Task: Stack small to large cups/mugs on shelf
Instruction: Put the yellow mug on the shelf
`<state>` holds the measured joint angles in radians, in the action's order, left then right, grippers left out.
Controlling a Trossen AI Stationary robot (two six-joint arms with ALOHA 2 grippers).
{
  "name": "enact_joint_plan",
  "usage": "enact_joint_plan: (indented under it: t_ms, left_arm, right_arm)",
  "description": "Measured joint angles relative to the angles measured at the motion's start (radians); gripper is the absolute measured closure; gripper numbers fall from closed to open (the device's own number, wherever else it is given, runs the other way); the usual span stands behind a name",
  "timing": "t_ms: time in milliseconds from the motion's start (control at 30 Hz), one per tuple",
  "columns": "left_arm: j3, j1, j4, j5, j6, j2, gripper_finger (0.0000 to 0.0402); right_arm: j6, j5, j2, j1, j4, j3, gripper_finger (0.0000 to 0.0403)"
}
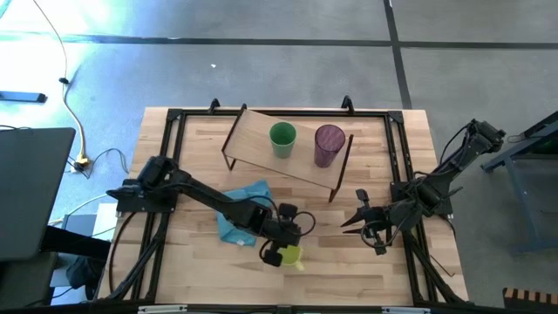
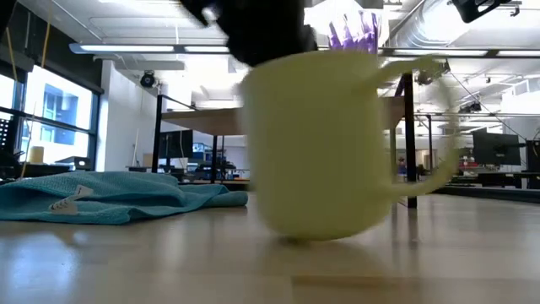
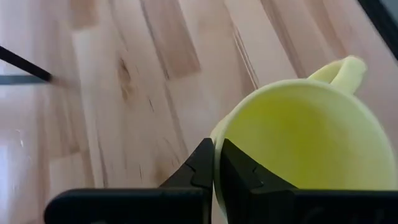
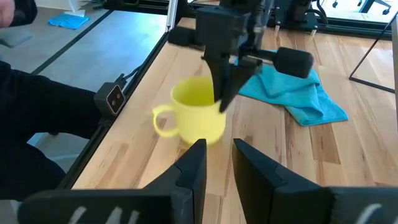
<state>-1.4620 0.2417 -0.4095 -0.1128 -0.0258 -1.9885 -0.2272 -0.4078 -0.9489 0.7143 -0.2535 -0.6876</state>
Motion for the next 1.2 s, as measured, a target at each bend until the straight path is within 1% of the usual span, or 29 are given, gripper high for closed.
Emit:
enact_joint_plan:
  t_ms: [133, 233, 400, 567, 733, 867, 1067, 1200]
  left_arm:
    - [-0.003, 0.000, -0.121, 0.076, -0.101, 0.016, 0.0399]
    - [-0.003, -0.001, -0.173, 0.116, -0.152, 0.017, 0.0400]
    - [-0.004, -0.014, -0.187, 0.123, -0.202, 0.017, 0.0400]
    - [-0.003, -0.021, -0.181, 0.123, -0.213, 0.019, 0.0398]
    - [0.000, -0.021, -0.165, 0.099, -0.212, 0.016, 0.0369]
    - [0.002, -0.021, -0.165, 0.086, -0.175, 0.013, 0.0342]
    - [0.001, -0.019, -0.156, 0.087, -0.158, 0.013, 0.0303]
    - [0.001, -0.019, -0.169, 0.071, -0.101, 0.013, 0.0281]
  right_arm:
    - [0.000, 0.000, 0.000, 0.000, 0.000, 0.000, 0.0336]
    - [0.000, 0.000, 0.000, 0.000, 0.003, 0.000, 0.0336]
    - [0.000, 0.000, -0.002, 0.000, 0.003, 0.000, 0.0336]
    - [-0.005, -0.001, -0.014, 0.000, 0.004, 0.000, 0.0336]
    - [-0.008, -0.001, -0.036, 0.000, 0.004, 0.000, 0.0336]
    - [-0.010, 0.000, -0.048, 0.000, 0.003, 0.000, 0.0336]
    - [-0.026, -0.007, -0.047, -0.001, 0.004, 0.000, 0.0336]
    - [-0.027, -0.007, -0.047, -0.001, 0.004, 0.000, 0.0336]
